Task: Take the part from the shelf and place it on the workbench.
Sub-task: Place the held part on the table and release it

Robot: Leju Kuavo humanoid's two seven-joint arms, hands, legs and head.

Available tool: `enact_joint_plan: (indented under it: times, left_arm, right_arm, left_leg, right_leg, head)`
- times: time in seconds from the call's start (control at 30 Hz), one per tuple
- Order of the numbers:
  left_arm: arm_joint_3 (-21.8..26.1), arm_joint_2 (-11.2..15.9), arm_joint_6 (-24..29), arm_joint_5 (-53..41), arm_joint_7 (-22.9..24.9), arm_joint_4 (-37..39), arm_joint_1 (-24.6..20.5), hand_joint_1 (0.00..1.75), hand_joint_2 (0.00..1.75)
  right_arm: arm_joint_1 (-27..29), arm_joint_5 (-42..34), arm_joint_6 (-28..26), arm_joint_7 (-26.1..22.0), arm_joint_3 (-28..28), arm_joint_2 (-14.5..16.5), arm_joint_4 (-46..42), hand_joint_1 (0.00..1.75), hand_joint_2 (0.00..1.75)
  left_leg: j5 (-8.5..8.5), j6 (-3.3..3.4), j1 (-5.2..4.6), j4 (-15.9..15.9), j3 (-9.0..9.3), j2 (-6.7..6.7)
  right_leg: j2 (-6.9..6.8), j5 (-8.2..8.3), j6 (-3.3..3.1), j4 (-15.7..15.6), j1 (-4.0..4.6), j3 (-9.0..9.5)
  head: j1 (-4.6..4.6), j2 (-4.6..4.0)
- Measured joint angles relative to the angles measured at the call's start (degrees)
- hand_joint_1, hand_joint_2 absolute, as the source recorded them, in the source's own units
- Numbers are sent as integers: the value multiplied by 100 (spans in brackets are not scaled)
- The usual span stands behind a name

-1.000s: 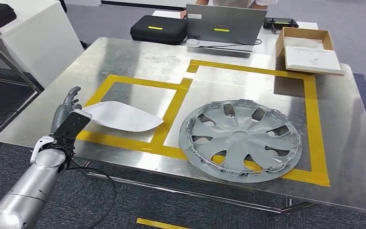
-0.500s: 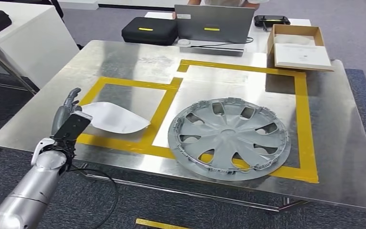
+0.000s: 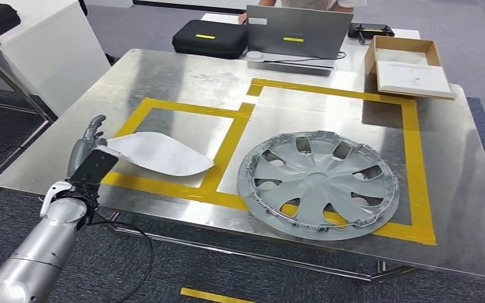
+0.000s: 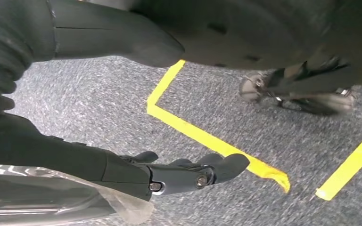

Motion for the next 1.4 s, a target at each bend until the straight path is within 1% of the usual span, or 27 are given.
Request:
enact_joint_plan:
  times: [0.03,0.1,0.13,0.2,0.27,0.3,0.4,0.43,0.47,0.5,0.53,0.6,0.63,0.73,0.77,0.83,0.9,0.93,0.97,1.0,1.07,1.1,1.13,1.23,1.3,1.33,1.4]
  left_arm:
    - [1,-2,1,0,0,0,-5,0,0]
    - [2,-1,1,0,0,0,-17,0,0]
    - [3,1,1,0,0,0,-19,0,0]
    - [3,-2,1,0,0,-1,-20,0,0]
    - [2,-8,1,0,-1,-4,-22,0,0]
    - [2,-8,1,0,-2,-6,-27,0,0]
    - [5,-4,1,0,-2,-5,-12,0,0]
    - [5,-4,1,0,-2,-5,2,0,0]
    - [5,-4,1,0,-2,-5,12,0,0]
    - [5,-3,1,0,-2,-5,14,0,0]
    - [5,-2,1,0,-2,-6,9,0,0]
    - [5,-1,1,0,-3,-7,-10,0,0]
    - [6,-1,1,0,-4,-7,-16,0,0]
    - [8,-2,2,2,-8,-8,-15,0,0]
    - [9,-5,3,2,-9,-10,-18,0,0]
    - [9,-13,3,2,-10,-14,-25,0,0]
    - [9,-16,2,2,-11,-13,-20,0,0]
    - [9,-18,2,2,-11,-13,-11,0,0]
    - [9,-20,1,2,-11,-13,-4,0,0]
    - [9,-21,1,2,-11,-13,1,0,0]
    - [9,-21,2,2,-11,-14,-1,0,0]
    - [10,-19,2,2,-11,-15,-4,0,0]
    - [12,-17,3,2,-11,-15,-7,0,0]
    - [11,-19,2,0,-11,-16,-8,0,0]
    - [10,-19,2,0,-11,-17,-14,0,0]
    - [11,-17,3,0,-11,-17,-18,0,0]
    - [13,-14,3,12,-22,-17,-14,0,0]
  right_arm:
    - [-5,0,2,-1,2,0,-1,0,175]
    - [-15,0,4,-2,9,0,-1,0,175]
    - [-13,0,4,-2,12,1,-2,0,175]
    - [-1,0,4,-2,17,1,-2,0,175]
    - [0,0,4,-3,20,1,-2,0,175]
    - [-6,0,1,-3,20,0,-1,0,175]
    - [-7,0,-3,-4,21,-1,0,0,175]
    - [-3,0,1,-4,21,0,0,0,175]
    - [-1,0,3,-4,21,0,0,0,175]
    - [-1,0,5,-4,21,0,0,0,175]
    - [-3,0,7,-4,21,0,0,0,175]
    - [-11,0,7,-4,21,1,-1,0,175]
    - [-12,0,6,-4,21,1,-2,0,175]
    - [-9,0,5,-3,21,1,-1,0,175]
    - [-10,0,5,-3,21,0,-1,0,175]
    - [-12,0,4,-4,21,-2,-1,0,175]
    - [-4,-1,-1,-3,21,-2,-2,0,175]
    - [1,-1,-3,-2,21,-2,-2,0,175]
    - [4,-1,-5,-2,21,-2,-2,0,175]
    - [4,-1,-3,-2,21,-2,-2,0,175]
    - [-5,0,1,-2,21,-2,-1,0,175]
    - [-10,0,2,-2,21,-2,-1,0,175]
    - [-12,0,3,-3,21,-2,-2,0,175]
    - [0,0,4,-3,21,-2,-2,0,175]
    - [-5,0,3,-3,21,-2,-1,0,175]
    - [-9,0,0,-3,21,-2,-1,0,175]
    - [-8,-14,-7,2,21,-2,0,0,175]
  left_leg:
    - [-10,-17,-2,9,0,-2]
    - [-30,-72,-25,49,-21,-6]
    - [-31,-102,-36,60,-32,-8]
    - [-21,-155,-32,63,-35,-10]
    - [-118,-203,-15,179,-72,-7]
    - [-245,-227,-10,381,-155,-5]
    - [-746,-265,-2,1498,-658,-2]
    - [-789,-264,-2,1723,-766,-2]
    - [-714,-254,-2,1720,-771,-2]
    - [-537,-236,-3,1480,-665,-2]
    - [-310,-208,-6,1079,-480,-2]
    - [-43,-162,-25,345,-140,-2]
    - [-11,-148,-36,155,-60,-4]
    - [-11,-97,-31,52,-45,-8]
    - [3,-66,-18,32,-38,-5]
    - [25,-12,2,2,-31,3]
    - [23,8,-2,3,-39,4]
    - [22,9,-4,4,-39,4]
    - [21,9,-3,6,-37,3]
    - [19,7,-1,9,-32,1]
    - [5,-18,-2,26,-28,-2]
    - [-5,-42,-13,46,-36,-5]
    - [-9,-73,-24,60,-46,-7]
    - [-6,-160,-25,64,-58,-9]
    - [-144,-213,-12,239,-121,-6]
    - [-306,-238,-7,512,-234,-5]
    - [-685,-267,-3,1311,-585,-4]
  right_leg:
    - [-2,198,-4,-429,-6,202]
    - [2,395,-35,-1089,-8,544]
    - [6,392,-55,-1201,-1,609]
    - [11,387,-110,-1211,12,630]
    - [8,406,-181,-1231,4,645]
    - [6,414,-218,-1243,-4,653]
    - [4,409,-265,-1244,4,656]
    - [4,408,-267,-1243,9,658]
    - [5,407,-267,-1241,13,662]
    - [6,406,-266,-1240,17,669]
    - [8,403,-264,-1239,19,678]
    - [11,392,-240,-1229,41,674]
    - [10,391,-219,-1228,48,663]
    - [4,388,-128,-1239,49,639]
    - [2,335,-98,-1180,48,605]
    - [3,50,-56,-709,38,368]
    - [3,-305,-29,95,28,-10]
    - [3,-377,-19,374,24,-146]
    - [2,-333,-12,438,21,-182]
    - [0,-182,-11,261,16,-103]
    - [-4,211,-12,-556,2,292]
    - [-1,328,-25,-912,0,476]
    - [2,377,-41,-1133,2,592]
    - [6,381,-132,-1224,16,649]
    - [4,403,-210,-1247,2,663]
    - [3,409,-243,-1257,-7,670]
    - [0,412,-275,-1250,2,669]
  head:
    - [2,1]
    - [-9,0]
    - [-15,0]
    - [-23,1]
    - [-34,0]
    - [-45,0]
    - [-66,0]
    - [-66,-1]
    - [-66,0]
    - [-66,0]
    - [-66,0]
    - [-63,0]
    - [-59,0]
    - [-57,0]
    - [-50,0]
    - [-34,0]
    - [-24,0]
    - [-26,0]
    - [-23,0]
    - [-23,0]
    - [-22,0]
    - [-25,1]
    - [-30,0]
    - [-33,1]
    - [-51,0]
    - [-66,0]
    - [-86,-1]
